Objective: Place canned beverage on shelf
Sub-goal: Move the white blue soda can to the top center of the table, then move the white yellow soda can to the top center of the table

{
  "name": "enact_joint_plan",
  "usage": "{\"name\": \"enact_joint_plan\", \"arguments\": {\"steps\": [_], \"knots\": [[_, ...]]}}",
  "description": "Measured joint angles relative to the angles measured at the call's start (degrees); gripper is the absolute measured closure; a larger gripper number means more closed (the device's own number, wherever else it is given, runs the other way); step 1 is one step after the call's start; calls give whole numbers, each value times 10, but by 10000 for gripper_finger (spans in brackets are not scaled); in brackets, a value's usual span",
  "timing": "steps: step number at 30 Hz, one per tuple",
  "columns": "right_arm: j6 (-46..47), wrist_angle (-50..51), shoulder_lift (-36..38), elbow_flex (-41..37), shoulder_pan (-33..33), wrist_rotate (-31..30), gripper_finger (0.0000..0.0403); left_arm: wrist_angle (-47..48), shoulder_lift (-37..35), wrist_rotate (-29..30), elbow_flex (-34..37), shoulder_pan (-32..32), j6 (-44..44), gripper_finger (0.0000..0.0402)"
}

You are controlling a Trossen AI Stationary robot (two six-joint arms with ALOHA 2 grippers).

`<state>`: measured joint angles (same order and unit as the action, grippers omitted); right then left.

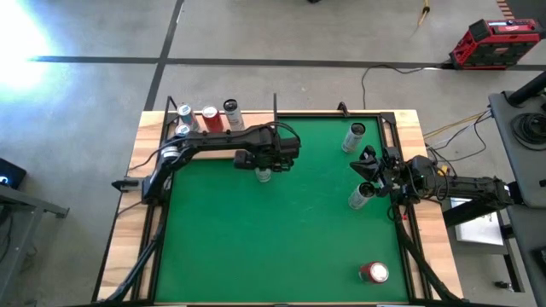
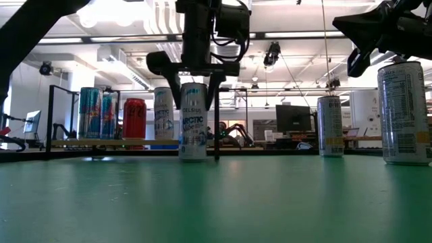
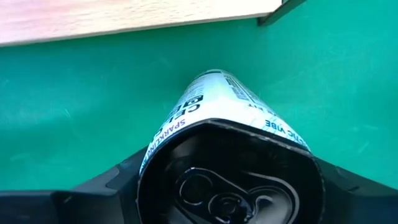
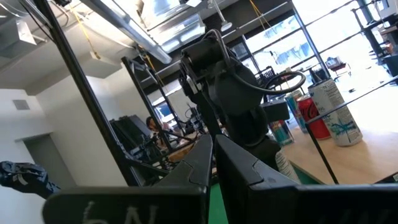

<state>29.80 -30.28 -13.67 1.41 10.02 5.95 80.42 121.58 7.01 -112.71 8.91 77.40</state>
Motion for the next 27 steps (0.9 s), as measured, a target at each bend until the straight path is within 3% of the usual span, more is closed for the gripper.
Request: {"name": "enact_joint_plan", "arguments": {"steps": [14,19,27], "knots": [[0,0,0,0,0,0,390,0,-9,43,-1,-1,-54,10],[0,0,0,0,0,0,390,11,-41,60,-1,-8,-61,10],[0,0,0,0,0,0,390,95,-137,176,5,-60,-46,12]]}}
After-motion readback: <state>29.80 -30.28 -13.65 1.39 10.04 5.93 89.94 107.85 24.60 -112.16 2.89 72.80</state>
